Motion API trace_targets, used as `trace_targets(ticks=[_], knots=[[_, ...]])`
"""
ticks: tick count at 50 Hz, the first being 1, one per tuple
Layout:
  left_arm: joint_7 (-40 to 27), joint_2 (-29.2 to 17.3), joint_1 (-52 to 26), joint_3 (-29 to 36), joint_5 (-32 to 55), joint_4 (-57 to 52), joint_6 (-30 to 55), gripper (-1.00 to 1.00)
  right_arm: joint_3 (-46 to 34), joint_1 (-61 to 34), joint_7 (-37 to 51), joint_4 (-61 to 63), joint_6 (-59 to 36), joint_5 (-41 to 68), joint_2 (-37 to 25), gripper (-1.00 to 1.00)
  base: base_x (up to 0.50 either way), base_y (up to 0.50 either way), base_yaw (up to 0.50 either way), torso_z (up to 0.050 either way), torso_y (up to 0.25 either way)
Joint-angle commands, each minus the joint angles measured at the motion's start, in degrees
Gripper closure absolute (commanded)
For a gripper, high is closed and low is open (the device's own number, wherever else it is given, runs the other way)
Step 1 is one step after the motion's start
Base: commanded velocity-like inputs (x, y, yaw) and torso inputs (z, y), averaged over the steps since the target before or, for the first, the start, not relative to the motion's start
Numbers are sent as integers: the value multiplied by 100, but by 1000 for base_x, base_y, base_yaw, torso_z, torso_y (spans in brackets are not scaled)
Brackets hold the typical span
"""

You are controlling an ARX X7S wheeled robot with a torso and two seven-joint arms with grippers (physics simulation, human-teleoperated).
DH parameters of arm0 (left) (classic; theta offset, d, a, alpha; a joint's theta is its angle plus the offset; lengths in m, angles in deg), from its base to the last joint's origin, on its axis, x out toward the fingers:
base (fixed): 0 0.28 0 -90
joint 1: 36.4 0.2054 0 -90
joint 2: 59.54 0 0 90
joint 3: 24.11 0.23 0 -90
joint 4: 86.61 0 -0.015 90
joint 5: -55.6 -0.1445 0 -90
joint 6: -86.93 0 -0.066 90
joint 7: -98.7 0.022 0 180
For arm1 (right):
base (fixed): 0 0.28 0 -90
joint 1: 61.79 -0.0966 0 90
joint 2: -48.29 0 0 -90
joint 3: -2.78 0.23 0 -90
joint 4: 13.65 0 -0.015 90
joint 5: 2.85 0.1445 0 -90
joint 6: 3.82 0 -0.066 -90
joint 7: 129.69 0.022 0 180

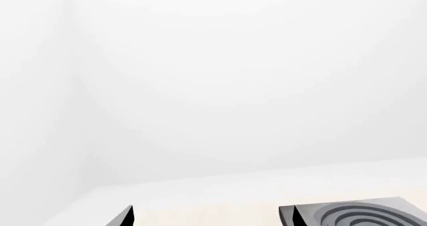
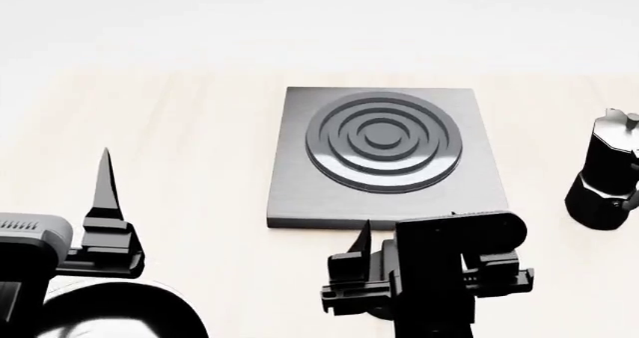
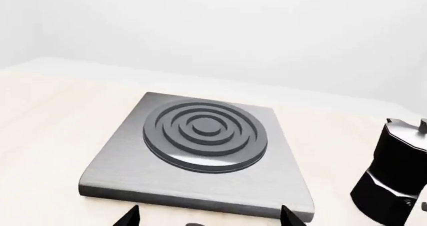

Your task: Turn on the stove.

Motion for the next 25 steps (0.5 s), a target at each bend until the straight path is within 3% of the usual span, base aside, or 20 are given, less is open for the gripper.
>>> trace_targets(ticks=[1, 25], knots=[[-58, -25, -26, 77, -11, -12, 27, -100, -9, -136, -67, -403, -3, 78, 9, -100, 0, 0, 0, 0, 0], [-127, -72, -27, 87, 50, 36, -7, -100, -202, -363, -160, -1528, 152, 57, 54, -100, 0, 0, 0, 0, 0]])
